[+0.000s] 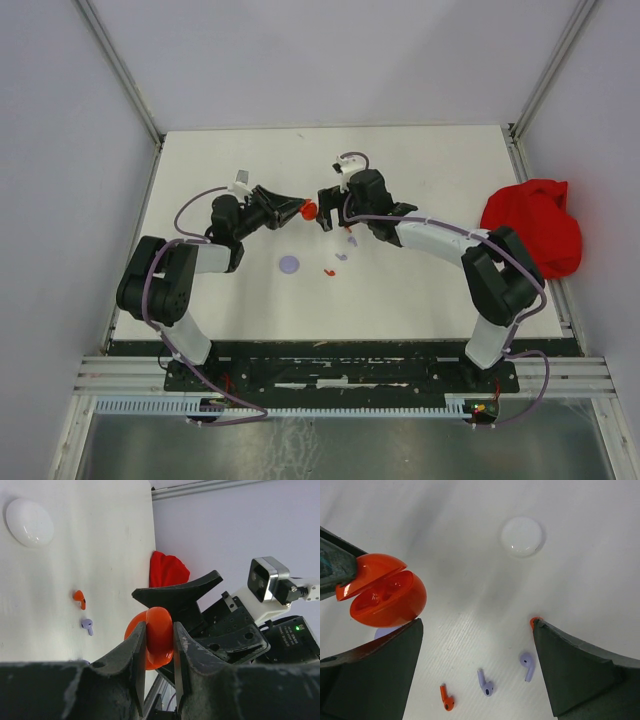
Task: Insert the wireless bluetooth earbuds into the charging case
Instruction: Open the charging case, then pick up the earbud from the center of the board.
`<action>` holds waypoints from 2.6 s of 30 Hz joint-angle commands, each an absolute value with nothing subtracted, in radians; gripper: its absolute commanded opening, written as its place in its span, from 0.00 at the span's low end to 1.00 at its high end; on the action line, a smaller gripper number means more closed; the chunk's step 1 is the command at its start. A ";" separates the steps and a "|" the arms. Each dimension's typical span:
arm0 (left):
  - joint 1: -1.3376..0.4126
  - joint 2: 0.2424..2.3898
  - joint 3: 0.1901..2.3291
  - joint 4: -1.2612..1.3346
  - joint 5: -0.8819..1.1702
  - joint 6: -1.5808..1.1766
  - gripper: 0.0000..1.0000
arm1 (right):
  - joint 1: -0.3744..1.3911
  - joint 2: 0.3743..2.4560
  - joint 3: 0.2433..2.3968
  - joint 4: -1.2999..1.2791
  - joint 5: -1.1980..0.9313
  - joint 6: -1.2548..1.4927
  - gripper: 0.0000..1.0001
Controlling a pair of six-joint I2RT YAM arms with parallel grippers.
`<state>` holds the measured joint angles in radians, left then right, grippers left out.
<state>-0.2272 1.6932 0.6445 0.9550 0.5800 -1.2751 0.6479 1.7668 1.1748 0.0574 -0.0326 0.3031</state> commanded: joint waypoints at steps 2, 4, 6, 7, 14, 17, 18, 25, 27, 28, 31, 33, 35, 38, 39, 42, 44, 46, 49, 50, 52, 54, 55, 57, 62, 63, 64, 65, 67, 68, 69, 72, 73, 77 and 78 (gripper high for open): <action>-0.239 1.688 0.672 1.041 0.591 -1.317 0.03 | 0.656 1.785 1.230 0.090 -0.025 0.315 0.99; -0.242 1.688 0.669 1.043 0.592 -1.319 0.03 | 0.656 1.792 1.238 0.090 -0.024 0.312 0.99; -0.243 1.688 0.665 1.043 0.595 -1.321 0.03 | 0.655 1.797 1.247 0.089 -0.021 0.310 0.99; -0.245 1.686 0.662 1.044 0.595 -1.321 0.03 | 0.656 1.799 1.252 0.089 -0.020 0.308 0.99; -0.252 1.681 0.642 1.062 0.591 -1.335 0.03 | 0.656 1.836 1.298 0.071 -0.029 0.301 0.99; -0.250 1.683 0.637 1.067 0.579 -1.361 0.03 | 0.656 1.830 1.293 0.071 -0.022 0.302 0.99; -0.249 1.682 0.635 1.066 0.566 -1.372 0.03 | 0.656 1.824 1.289 0.071 -0.014 0.301 0.99; -0.203 1.721 0.582 1.196 0.461 -1.522 0.03 | 0.656 1.818 1.333 -0.128 0.118 0.265 0.99; -0.188 1.741 0.568 1.267 0.458 -1.569 0.03 | 0.655 1.856 1.389 -0.239 0.161 0.250 0.97; -0.184 1.750 0.561 1.297 0.460 -1.582 0.03 | 0.656 1.875 1.418 -0.282 0.173 0.244 0.95; -0.181 1.757 0.539 1.348 0.467 -1.595 0.03 | 0.655 1.929 1.495 -0.390 0.196 0.236 0.89; -0.181 1.752 0.525 1.358 0.471 -1.596 0.03 | 0.654 1.962 1.540 -0.428 0.196 0.233 0.85; -0.181 1.748 0.510 1.369 0.474 -1.599 0.03 | 0.653 1.993 1.576 -0.458 0.194 0.231 0.80; -0.180 1.743 0.488 1.382 0.477 -1.605 0.03 | 0.645 2.042 1.638 -0.515 0.178 0.225 0.72; -0.180 1.743 0.483 1.387 0.478 -1.607 0.03 | 0.643 2.056 1.656 -0.529 0.171 0.222 0.70; -0.178 1.748 0.470 1.399 0.480 -1.611 0.03 | 0.629 2.089 1.695 -0.562 0.129 0.215 0.68; -0.177 1.751 0.464 1.411 0.481 -1.615 0.03 | 0.620 2.105 1.709 -0.576 0.107 0.211 0.67; -0.176 1.758 0.458 1.422 0.482 -1.619 0.03 | 0.612 2.120 1.726 -0.594 0.099 0.205 0.66; -0.175 1.768 0.454 1.435 0.482 -1.625 0.03 | 0.602 2.132 1.735 -0.604 0.083 0.194 0.66; -0.175 1.770 0.452 1.440 0.482 -1.627 0.03 | 0.599 2.138 1.738 -0.606 0.074 0.191 0.65; -0.175 1.774 0.451 1.445 0.481 -1.630 0.03 | 0.590 2.147 1.743 -0.607 0.055 0.190 0.64; -0.176 1.775 0.451 1.446 0.482 -1.631 0.03 | 0.584 2.154 1.748 -0.607 0.044 0.189 0.63; -0.175 1.775 0.451 1.447 0.480 -1.630 0.03 | 0.581 2.159 1.751 -0.608 0.041 0.187 0.62; -0.175 1.775 0.451 1.446 0.481 -1.631 0.03 | 0.579 2.168 1.757 -0.609 0.032 0.180 0.61; -0.175 1.776 0.453 1.446 0.482 -1.631 0.03 | 0.580 2.189 1.768 -0.611 0.015 0.176 0.57; -0.175 1.777 0.455 1.446 0.482 -1.631 0.03 | 0.579 2.194 1.770 -0.612 0.014 0.176 0.57; -0.176 1.779 0.455 1.446 0.484 -1.631 0.03 | 0.578 2.198 1.771 -0.613 0.013 0.176 0.56; -0.175 1.780 0.455 1.445 0.485 -1.631 0.03 | 0.577 2.204 1.773 -0.614 0.013 0.174 0.56; -0.175 1.781 0.456 1.447 0.486 -1.631 0.03 | 0.578 2.211 1.776 -0.614 0.012 0.174 0.55; -0.175 1.782 0.456 1.447 0.486 -1.631 0.03 | 0.577 2.214 1.776 -0.615 0.012 0.174 0.54; -0.175 1.783 0.457 1.446 0.486 -1.632 0.03 | 0.576 2.219 1.779 -0.614 0.011 0.174 0.54; -0.176 1.786 0.460 1.446 0.488 -1.632 0.03 | 0.577 2.228 1.786 -0.614 0.011 0.175 0.53; -0.175 1.786 0.461 1.446 0.488 -1.632 0.03 | 0.577 2.233 1.789 -0.614 0.012 0.174 0.53; -0.175 1.789 0.466 1.447 0.489 -1.634 0.03 | 0.576 2.246 1.802 -0.617 0.011 0.174 0.50; -0.175 1.790 0.465 1.446 0.491 -1.635 0.03 | 0.574 2.250 1.805 -0.617 0.009 0.175 0.50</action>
